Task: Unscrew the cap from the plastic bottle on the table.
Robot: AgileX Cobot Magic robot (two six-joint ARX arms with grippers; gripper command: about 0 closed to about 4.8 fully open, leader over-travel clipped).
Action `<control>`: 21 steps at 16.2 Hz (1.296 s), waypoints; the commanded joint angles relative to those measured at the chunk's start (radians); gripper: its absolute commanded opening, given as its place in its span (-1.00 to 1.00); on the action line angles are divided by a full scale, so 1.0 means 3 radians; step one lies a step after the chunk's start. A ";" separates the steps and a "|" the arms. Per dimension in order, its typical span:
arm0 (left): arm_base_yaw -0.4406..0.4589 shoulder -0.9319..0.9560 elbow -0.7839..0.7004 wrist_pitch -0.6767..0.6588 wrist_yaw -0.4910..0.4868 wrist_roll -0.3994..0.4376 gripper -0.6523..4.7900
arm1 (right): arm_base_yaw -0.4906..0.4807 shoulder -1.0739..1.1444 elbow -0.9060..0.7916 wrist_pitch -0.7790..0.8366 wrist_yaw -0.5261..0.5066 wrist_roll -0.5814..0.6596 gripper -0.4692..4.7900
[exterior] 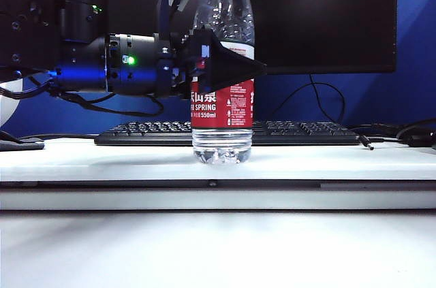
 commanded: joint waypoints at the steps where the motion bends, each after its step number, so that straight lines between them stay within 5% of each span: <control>1: 0.0005 0.0008 -0.0001 -0.0084 -0.0037 0.0006 0.22 | -0.0001 -0.0099 0.0008 0.0014 0.0337 0.0018 0.07; 6: 0.0005 0.0008 -0.0001 -0.0083 -0.0121 0.0061 0.22 | 0.0125 -0.0439 0.0006 0.0015 0.0966 0.0045 0.11; 10: 0.0005 0.0008 -0.0003 -0.0083 -0.0186 0.0071 0.22 | 0.0572 -0.0515 0.0005 0.0014 0.1602 0.0041 0.14; 14: 0.0005 0.0008 -0.0003 -0.0083 -0.0262 0.0080 0.22 | 0.1392 -0.0479 0.0004 0.0112 0.3115 -0.0291 0.16; 15: 0.0005 0.0008 -0.0003 -0.0083 -0.0261 0.0080 0.22 | 0.1504 -0.0462 0.0004 0.0118 0.3271 -0.0332 0.16; 20: 0.0005 0.0008 -0.0003 -0.0083 -0.0258 0.0079 0.22 | 0.1635 -0.0324 0.0005 -0.0005 0.3382 -0.0393 0.14; 21: 0.0005 0.0008 -0.0003 -0.0083 -0.0261 0.0080 0.22 | 0.1639 -0.0324 0.0005 -0.0011 0.3360 -0.0384 -0.02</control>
